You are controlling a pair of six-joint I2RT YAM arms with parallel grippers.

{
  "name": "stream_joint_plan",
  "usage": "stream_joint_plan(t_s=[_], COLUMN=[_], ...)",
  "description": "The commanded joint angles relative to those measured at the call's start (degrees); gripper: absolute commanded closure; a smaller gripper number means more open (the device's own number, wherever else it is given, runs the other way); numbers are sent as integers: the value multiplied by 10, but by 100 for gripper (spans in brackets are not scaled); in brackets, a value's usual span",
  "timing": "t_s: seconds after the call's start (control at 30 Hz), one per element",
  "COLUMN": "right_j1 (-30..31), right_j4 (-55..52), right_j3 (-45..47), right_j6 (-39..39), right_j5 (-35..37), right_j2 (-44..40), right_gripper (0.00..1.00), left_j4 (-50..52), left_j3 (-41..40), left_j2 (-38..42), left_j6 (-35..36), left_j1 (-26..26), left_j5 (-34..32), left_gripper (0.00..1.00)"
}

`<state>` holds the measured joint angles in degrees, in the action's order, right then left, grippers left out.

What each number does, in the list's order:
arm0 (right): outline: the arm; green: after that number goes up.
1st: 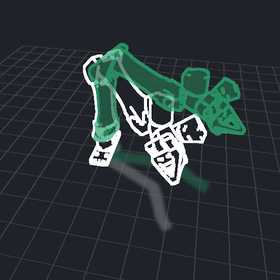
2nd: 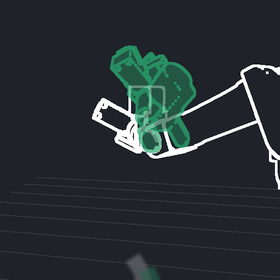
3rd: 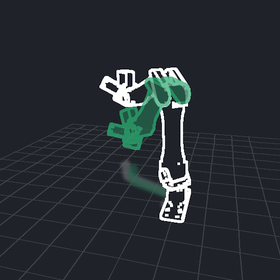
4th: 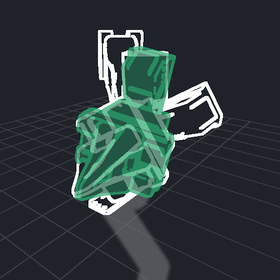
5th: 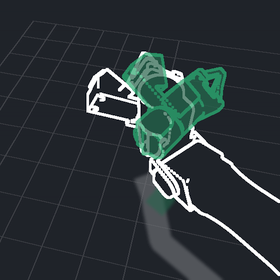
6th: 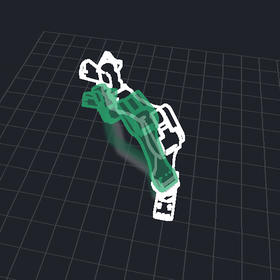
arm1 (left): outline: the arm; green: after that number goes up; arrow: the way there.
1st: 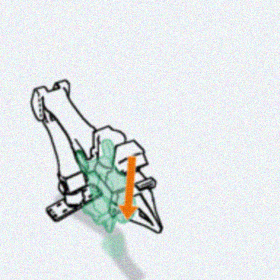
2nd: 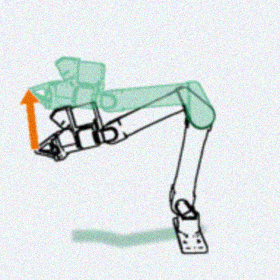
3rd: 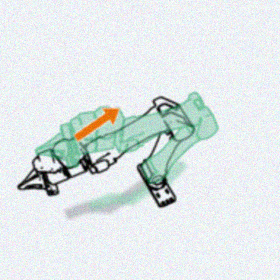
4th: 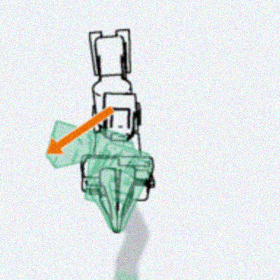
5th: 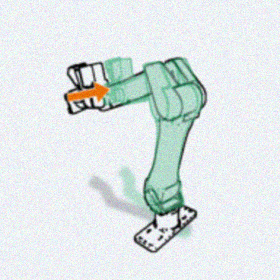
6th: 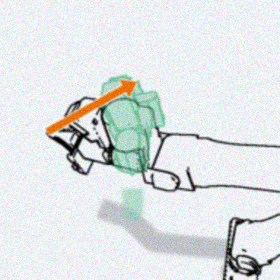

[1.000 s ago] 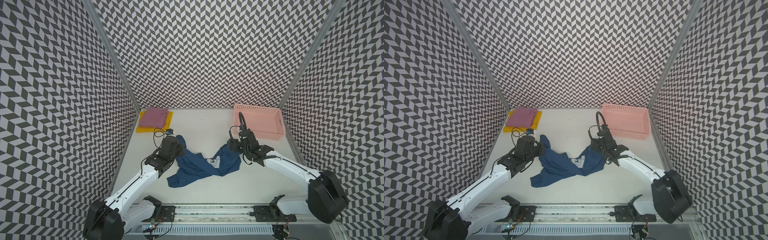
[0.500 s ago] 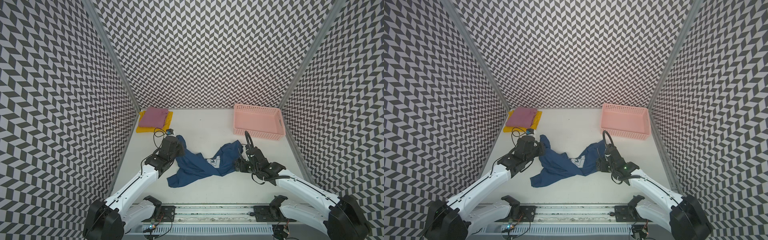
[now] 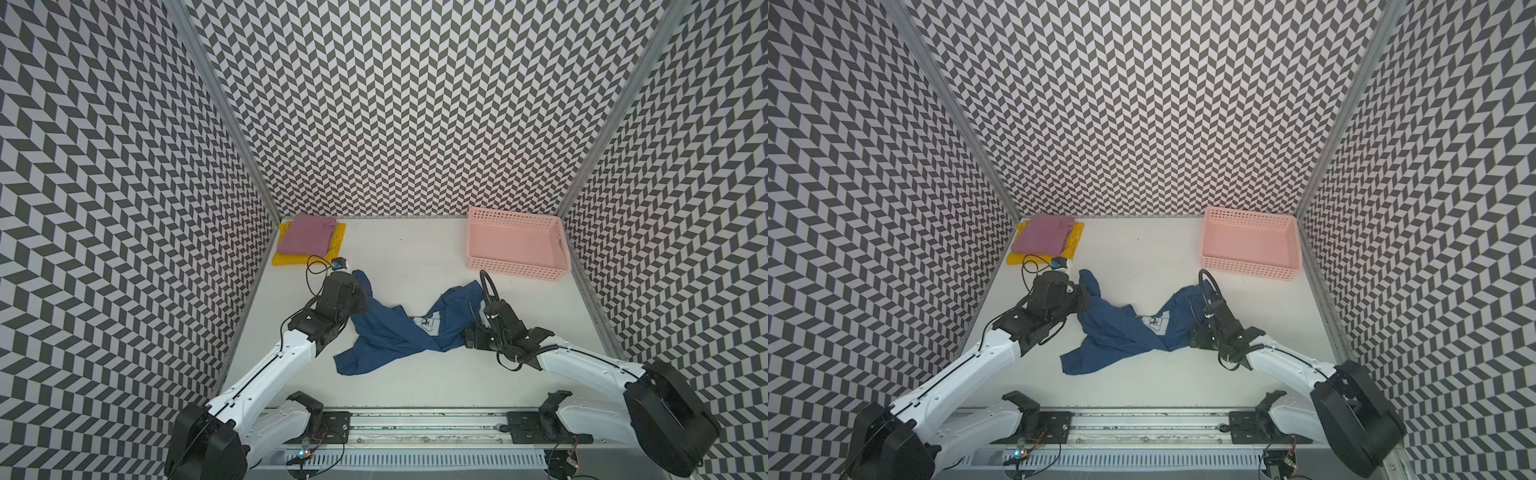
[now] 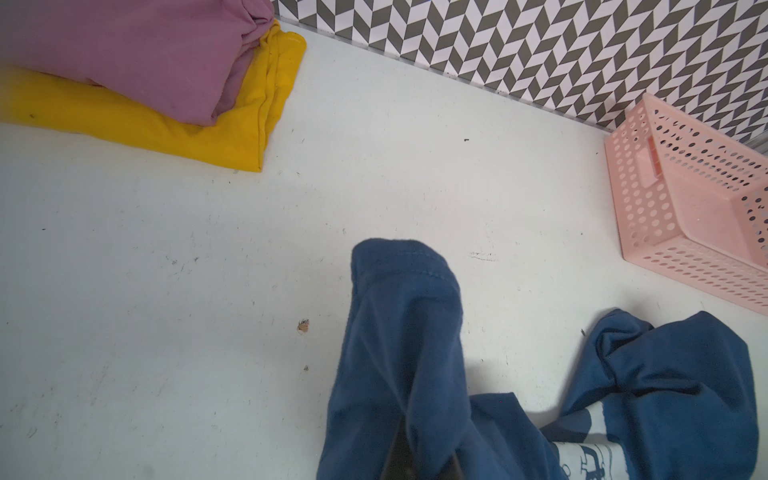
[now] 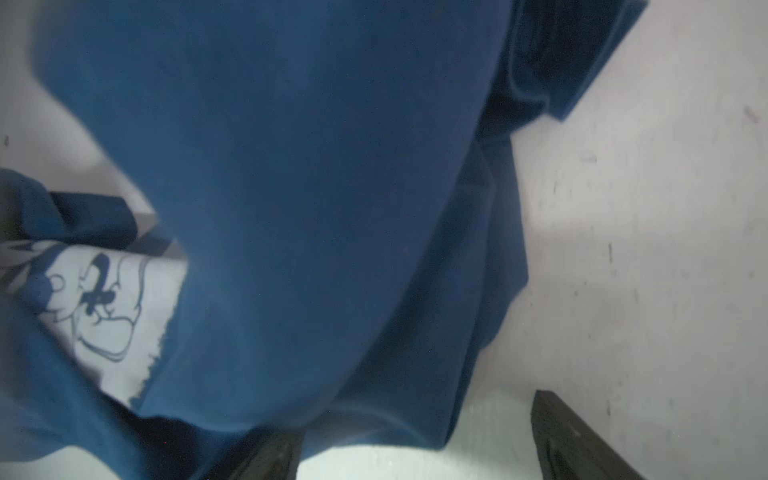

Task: Fold and stack t-shirts
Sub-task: Flatten out the T-shirt at the center of the board.

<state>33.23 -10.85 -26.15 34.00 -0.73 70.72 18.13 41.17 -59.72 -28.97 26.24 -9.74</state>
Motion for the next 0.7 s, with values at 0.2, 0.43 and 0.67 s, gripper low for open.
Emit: stream_joint_plan(t_s=[0.2, 0.43, 0.67], right_j1=[1, 2, 0], right_j4=[41, -49, -46], right_j3=[-16, -96, -233], right_j6=[-21, -32, -116], right_j5=[-10, 69, 205], right_j2=[64, -85, -229], right_gripper=[53, 100, 100], left_j4=[12, 28, 35], left_j3=[29, 90, 237], left_j2=[20, 85, 154], left_j6=[14, 29, 151], left_j1=[2, 3, 3], left_j5=[-19, -62, -111], left_gripper=[100, 100, 100])
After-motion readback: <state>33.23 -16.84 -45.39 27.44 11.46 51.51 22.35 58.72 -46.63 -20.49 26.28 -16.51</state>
